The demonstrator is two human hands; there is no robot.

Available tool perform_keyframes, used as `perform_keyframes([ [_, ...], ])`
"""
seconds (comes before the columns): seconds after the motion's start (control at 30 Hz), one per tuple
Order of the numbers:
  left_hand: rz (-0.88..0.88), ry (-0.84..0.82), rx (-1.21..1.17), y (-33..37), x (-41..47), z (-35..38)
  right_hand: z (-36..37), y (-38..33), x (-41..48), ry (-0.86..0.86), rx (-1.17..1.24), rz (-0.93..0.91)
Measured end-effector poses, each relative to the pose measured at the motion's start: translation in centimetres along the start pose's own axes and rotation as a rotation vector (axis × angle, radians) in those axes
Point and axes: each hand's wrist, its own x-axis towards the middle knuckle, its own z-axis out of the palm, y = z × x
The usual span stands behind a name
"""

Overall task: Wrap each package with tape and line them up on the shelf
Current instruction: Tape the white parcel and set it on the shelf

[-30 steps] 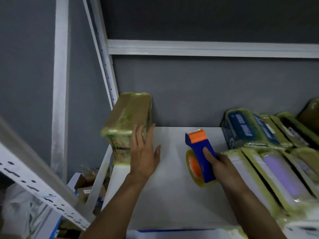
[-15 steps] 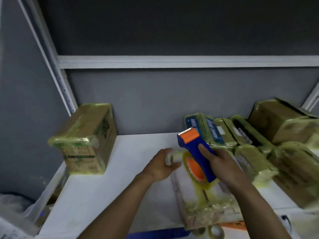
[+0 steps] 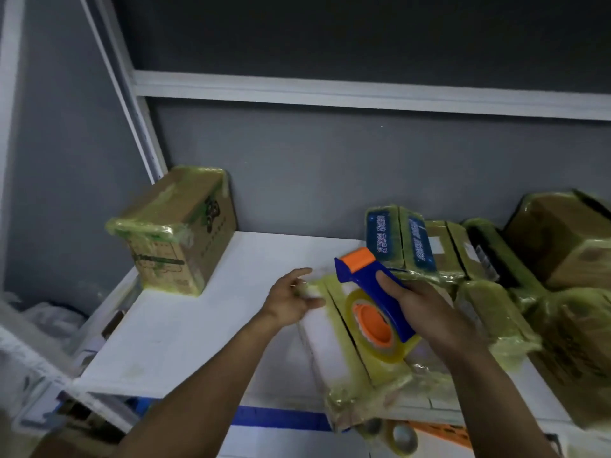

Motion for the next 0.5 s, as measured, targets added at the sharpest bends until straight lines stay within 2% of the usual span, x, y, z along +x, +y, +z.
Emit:
perform_keyframes([
  [0.1,-0.055,0.203,-0.104,-2.0,-1.9,-2.2,1.5,-1.1,0.5,-0.008,-0.042,-0.039],
  [0.27,-0.086,0.331,-0.172,-3.5,-4.7,-6.0,4.3,-4.1,1.4,-0.055,-0.162,-0.108],
  [0.4,-0.016,0.543,0.118,-4.9,-6.6,-8.6,7.3,-6.2,2.1,-0.121,-0.268,-0.176],
  [0.5,0.019,0.543,0.166,-5.5,-7.7,-9.5,9.6,-7.6,2.8,-0.095,-0.413,-0.210],
])
